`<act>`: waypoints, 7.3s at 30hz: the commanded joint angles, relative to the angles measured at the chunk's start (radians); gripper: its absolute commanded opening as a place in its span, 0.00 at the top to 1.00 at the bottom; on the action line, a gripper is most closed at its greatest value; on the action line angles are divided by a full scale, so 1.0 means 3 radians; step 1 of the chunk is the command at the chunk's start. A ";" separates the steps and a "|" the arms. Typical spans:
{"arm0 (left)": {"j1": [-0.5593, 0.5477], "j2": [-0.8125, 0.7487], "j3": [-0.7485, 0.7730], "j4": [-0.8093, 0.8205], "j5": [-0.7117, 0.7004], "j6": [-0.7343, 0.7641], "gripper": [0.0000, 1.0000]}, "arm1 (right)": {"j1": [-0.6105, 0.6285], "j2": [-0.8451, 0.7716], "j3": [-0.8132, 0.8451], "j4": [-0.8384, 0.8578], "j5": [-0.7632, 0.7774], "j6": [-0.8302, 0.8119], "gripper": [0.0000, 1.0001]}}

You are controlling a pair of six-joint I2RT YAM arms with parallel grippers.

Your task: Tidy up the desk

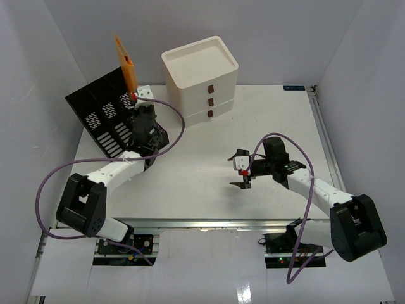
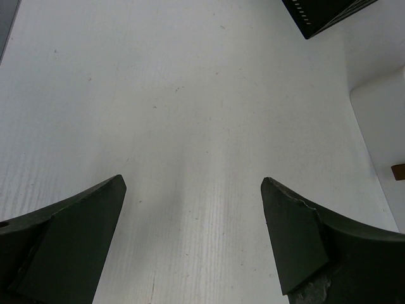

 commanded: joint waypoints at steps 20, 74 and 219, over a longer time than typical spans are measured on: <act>0.0022 0.0536 0.0561 0.0009 -0.0178 0.0043 1.00 | -0.0082 -0.0002 -0.0008 0.0098 -0.0071 0.0012 0.06; 0.0310 -0.1424 -0.0595 -0.1272 0.0821 -0.0854 1.00 | -0.0163 -0.0072 -0.0048 0.0206 -0.0154 0.0030 0.05; 0.0689 -0.0053 -0.0358 0.0236 0.0103 -0.1319 1.00 | 0.0698 0.0636 0.0282 0.0605 0.0630 0.0661 0.05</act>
